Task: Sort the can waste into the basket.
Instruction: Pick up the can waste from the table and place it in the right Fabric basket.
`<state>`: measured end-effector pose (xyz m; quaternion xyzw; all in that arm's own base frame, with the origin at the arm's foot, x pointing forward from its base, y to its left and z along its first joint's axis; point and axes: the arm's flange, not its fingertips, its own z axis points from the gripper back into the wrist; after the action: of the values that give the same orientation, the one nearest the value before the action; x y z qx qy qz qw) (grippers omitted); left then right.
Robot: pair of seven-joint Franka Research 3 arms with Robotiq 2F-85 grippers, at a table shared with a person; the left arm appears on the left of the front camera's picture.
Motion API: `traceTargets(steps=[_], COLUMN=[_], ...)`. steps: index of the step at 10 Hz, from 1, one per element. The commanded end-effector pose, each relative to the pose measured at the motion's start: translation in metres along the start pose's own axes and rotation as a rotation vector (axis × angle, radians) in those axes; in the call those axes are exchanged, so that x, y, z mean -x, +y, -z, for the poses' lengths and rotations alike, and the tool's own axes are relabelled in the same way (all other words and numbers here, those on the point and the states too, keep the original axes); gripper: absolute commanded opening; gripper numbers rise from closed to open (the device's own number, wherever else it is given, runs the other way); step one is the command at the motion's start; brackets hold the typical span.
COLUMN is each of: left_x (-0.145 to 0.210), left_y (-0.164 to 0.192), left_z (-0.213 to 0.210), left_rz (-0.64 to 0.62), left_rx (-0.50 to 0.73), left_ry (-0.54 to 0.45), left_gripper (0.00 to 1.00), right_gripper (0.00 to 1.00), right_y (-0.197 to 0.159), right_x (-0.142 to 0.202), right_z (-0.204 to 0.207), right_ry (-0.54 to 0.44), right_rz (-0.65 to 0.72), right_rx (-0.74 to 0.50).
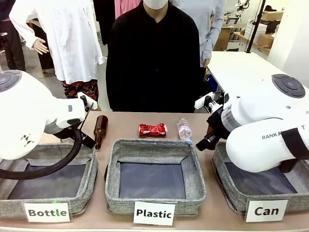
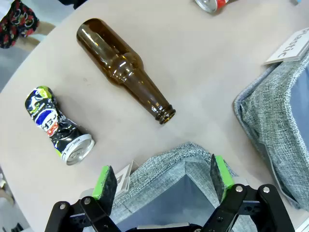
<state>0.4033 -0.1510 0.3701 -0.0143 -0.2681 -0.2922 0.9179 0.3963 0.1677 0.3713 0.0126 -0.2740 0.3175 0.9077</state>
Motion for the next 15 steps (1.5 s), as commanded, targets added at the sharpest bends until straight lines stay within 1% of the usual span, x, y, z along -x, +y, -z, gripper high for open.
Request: traceTargets(steps=[1,15], left_x=[0.0,0.0], left_y=[0.0,0.0], left_z=[-0.0001,-0.0001], left_rz=[0.0,0.0], left_rx=[0.0,0.0], left_ry=[0.0,0.0], left_gripper=[1.0,1.0], right_gripper=[1.0,1.0], right_y=[0.0,0.0], right_x=[0.0,0.0], right_z=[0.0,0.0], right_ry=[0.0,0.0], right_rz=[0.0,0.0], right_rx=[0.0,0.0])
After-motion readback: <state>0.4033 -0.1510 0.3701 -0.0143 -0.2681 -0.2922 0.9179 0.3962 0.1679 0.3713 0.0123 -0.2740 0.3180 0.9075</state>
